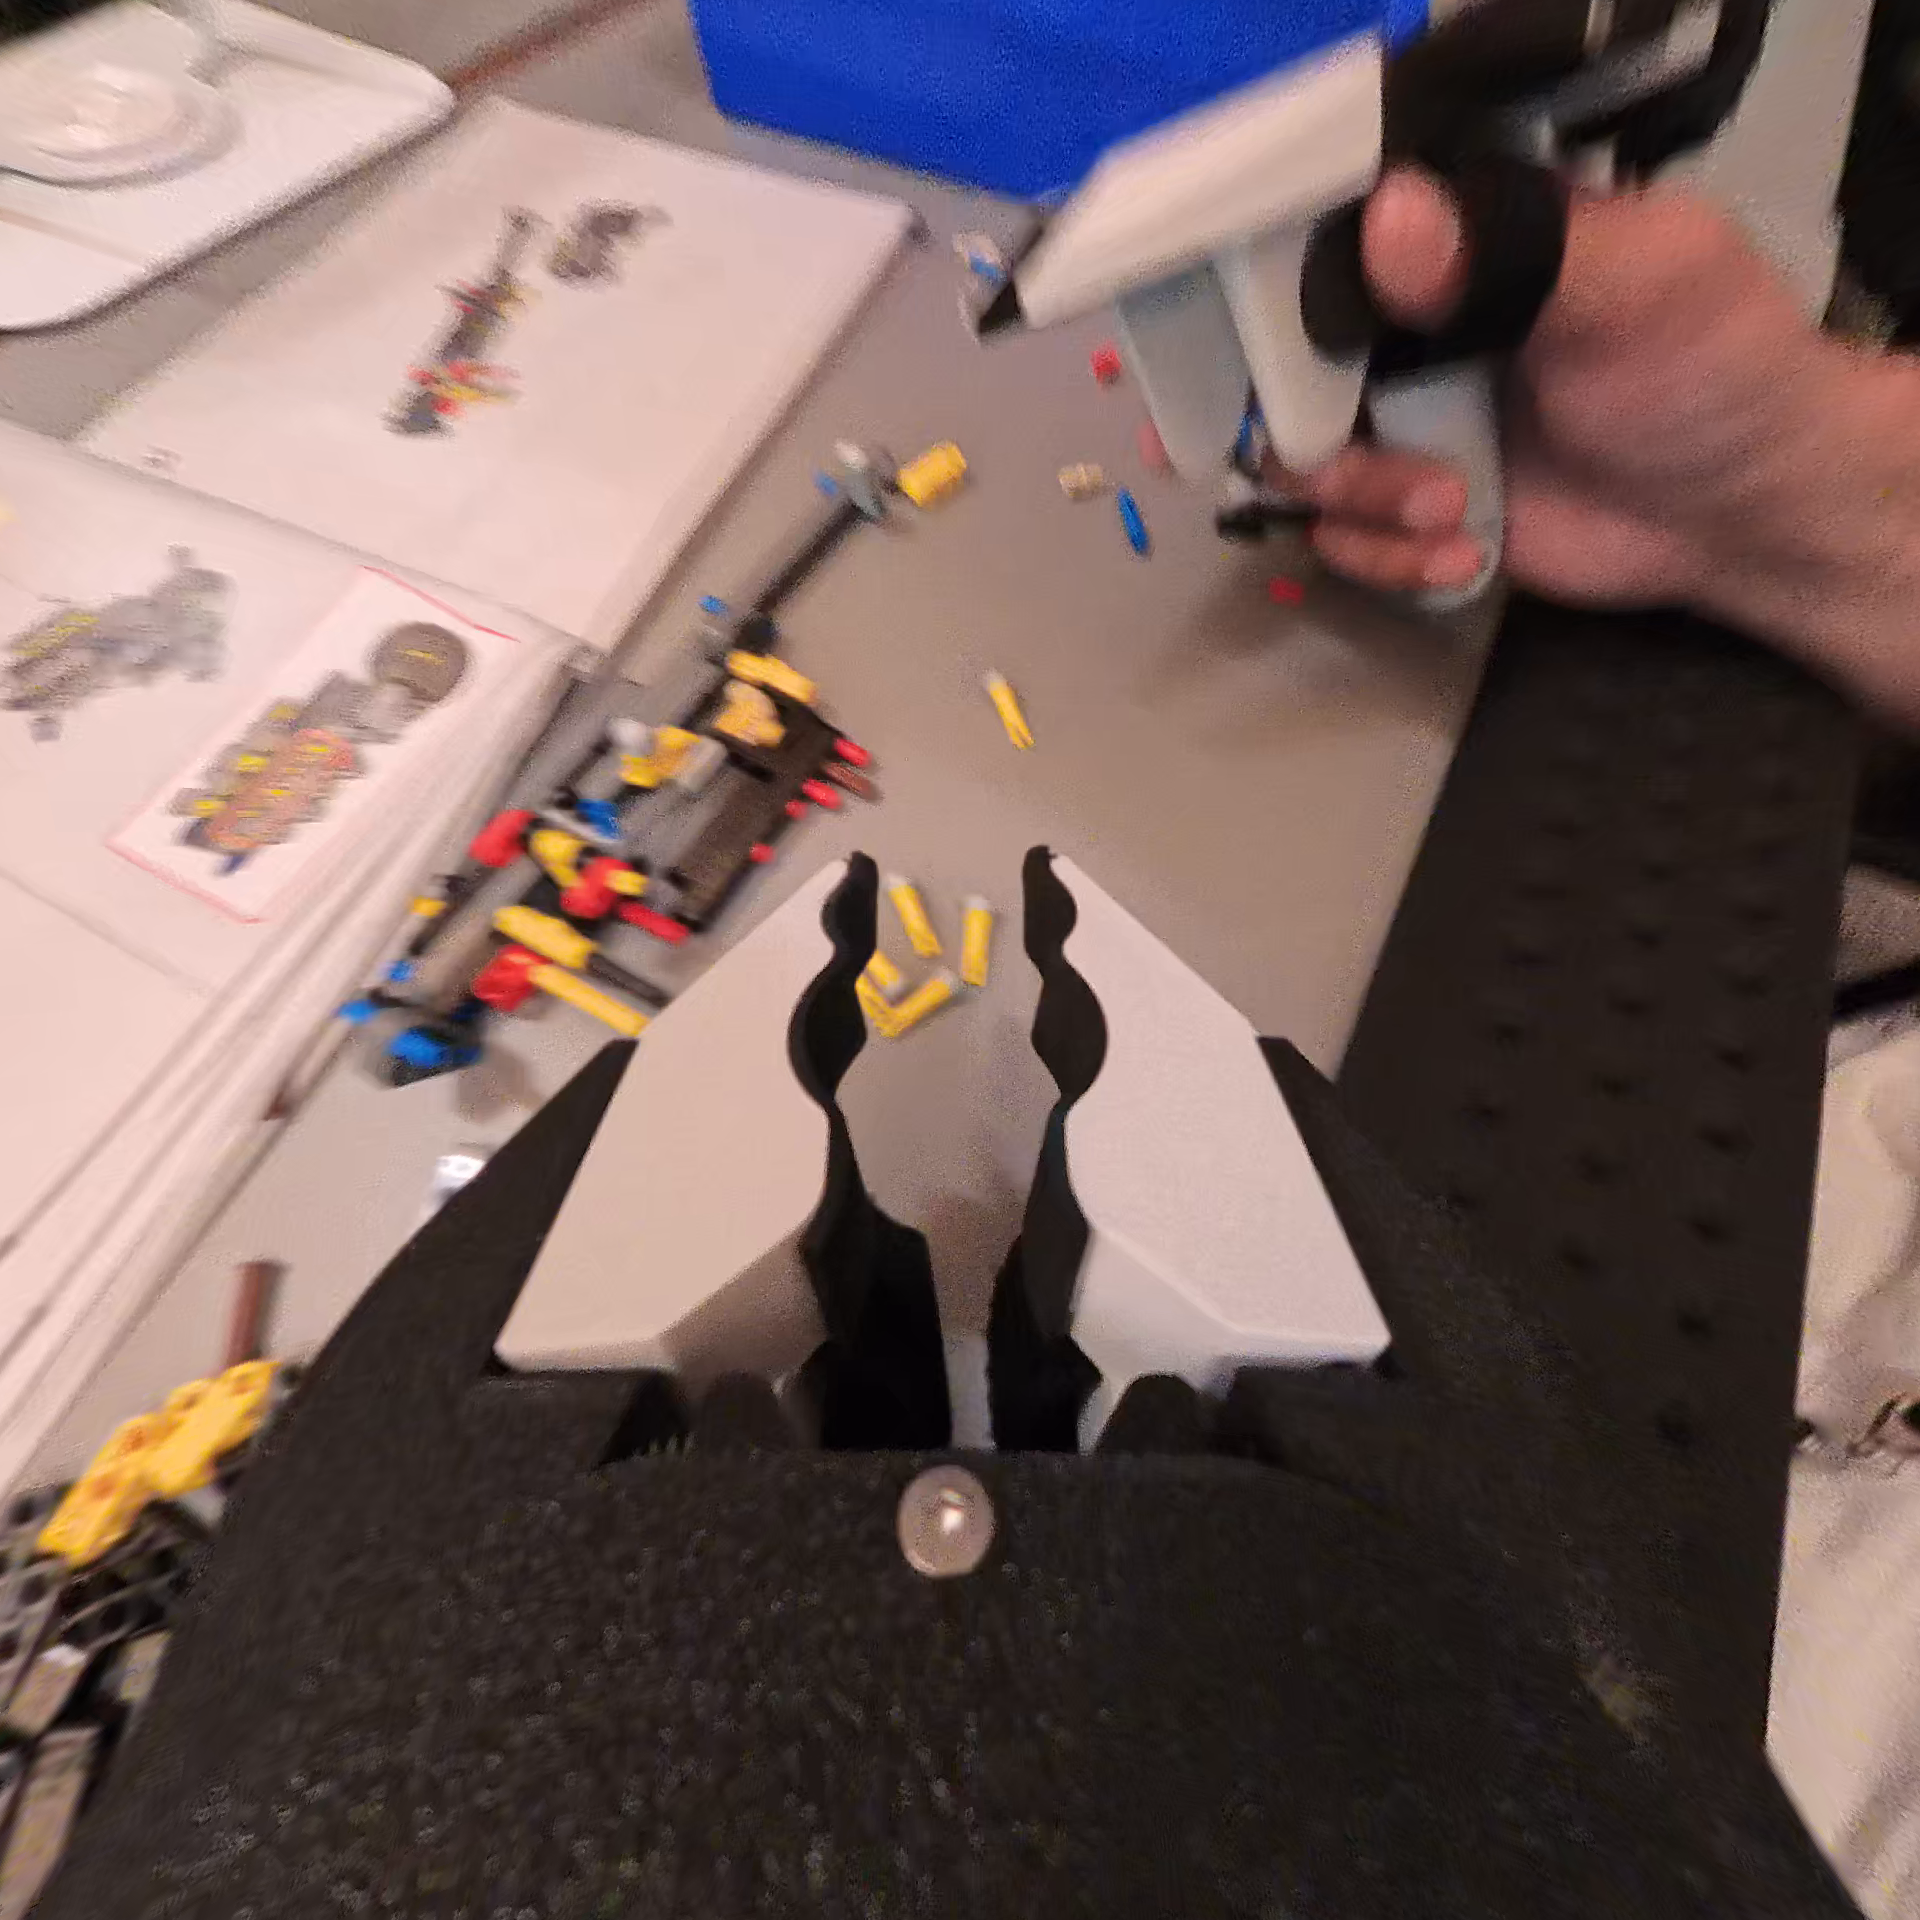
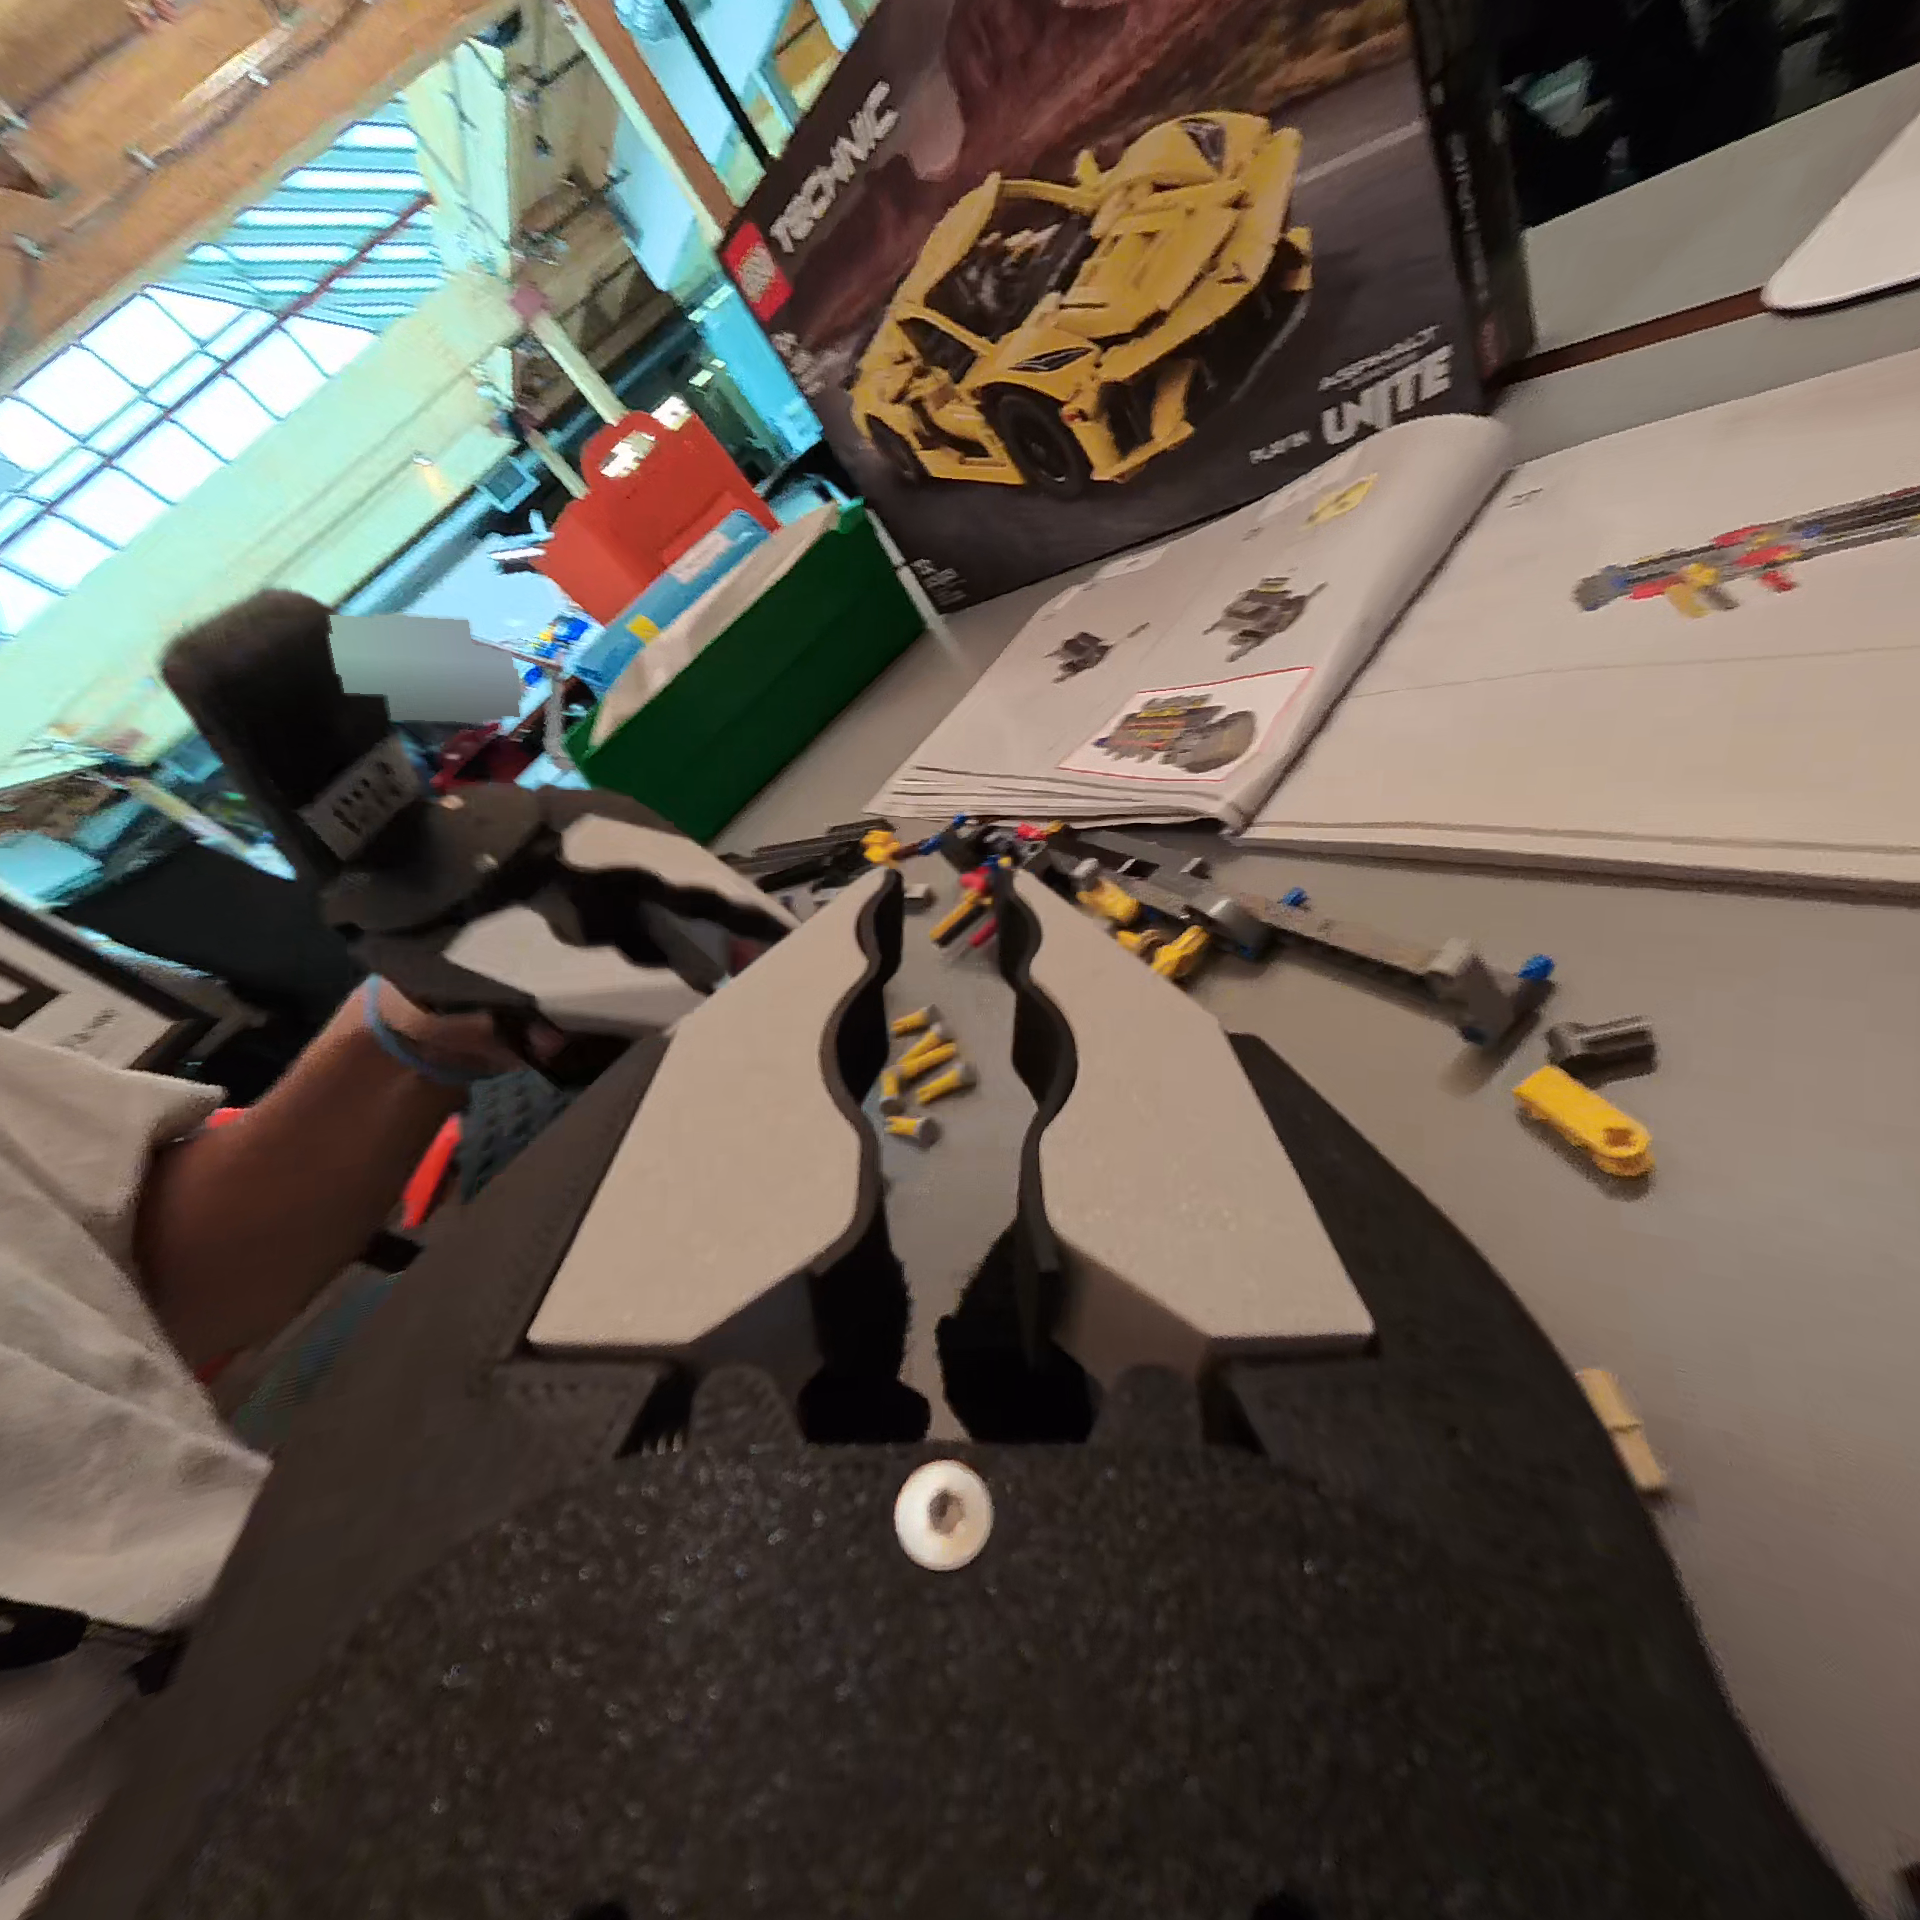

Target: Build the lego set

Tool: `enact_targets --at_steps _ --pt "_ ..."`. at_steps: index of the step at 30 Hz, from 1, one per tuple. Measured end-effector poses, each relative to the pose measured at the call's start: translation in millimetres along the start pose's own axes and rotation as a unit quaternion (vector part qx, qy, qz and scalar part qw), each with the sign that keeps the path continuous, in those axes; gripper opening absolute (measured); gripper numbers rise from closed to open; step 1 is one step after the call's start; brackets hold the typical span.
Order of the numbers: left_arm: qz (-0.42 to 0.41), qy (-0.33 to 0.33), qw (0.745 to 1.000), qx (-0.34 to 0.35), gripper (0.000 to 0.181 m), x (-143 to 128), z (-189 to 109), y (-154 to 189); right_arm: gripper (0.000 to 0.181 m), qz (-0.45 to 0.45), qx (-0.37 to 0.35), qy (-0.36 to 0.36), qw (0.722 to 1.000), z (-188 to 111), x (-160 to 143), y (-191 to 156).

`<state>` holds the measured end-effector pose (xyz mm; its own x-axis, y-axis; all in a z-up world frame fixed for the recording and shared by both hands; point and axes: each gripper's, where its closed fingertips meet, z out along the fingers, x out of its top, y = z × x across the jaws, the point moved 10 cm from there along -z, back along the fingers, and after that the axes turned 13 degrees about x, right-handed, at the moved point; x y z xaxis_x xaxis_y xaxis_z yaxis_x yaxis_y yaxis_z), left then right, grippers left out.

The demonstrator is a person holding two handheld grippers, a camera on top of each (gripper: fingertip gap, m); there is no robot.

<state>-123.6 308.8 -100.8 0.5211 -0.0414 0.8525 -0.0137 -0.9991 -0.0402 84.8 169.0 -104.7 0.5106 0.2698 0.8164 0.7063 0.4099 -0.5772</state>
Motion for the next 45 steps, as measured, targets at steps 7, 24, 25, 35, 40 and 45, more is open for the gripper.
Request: enact_targets --at_steps 7,24,25,35,40,45 --pt "-0.081 0.111 0.982 0.127 0.027 11 -7 -120 0.023 -0.1 -0.073 -0.106 0.987 49 37 39" --pt "-0.133 0.106 0.978 0.122 0.026 -19 -4 -145 0.024 -0.138 -0.088 -0.112 0.98 96 46 70" --pt "-0.128 0.104 0.978 0.124 0.026 -19 -4 -145 0.021 -0.129 -0.09 -0.119 0.98 96 46 70" --pt "-0.143 0.113 0.971 0.156 0.022 -22 -13 -153 0.013 -0.145 -0.098 -0.151 0.973 97 39 69" --pt "-0.143 0.114 0.969 0.168 0.021 -24 -14 -156 0.01 -0.15 -0.093 -0.158 0.972 98 37 67" --pt "-0.128 0.115 0.968 0.184 0.02 -23 -16 -154 0.009 -0.163 -0.092 -0.168 0.968 99 34 65"
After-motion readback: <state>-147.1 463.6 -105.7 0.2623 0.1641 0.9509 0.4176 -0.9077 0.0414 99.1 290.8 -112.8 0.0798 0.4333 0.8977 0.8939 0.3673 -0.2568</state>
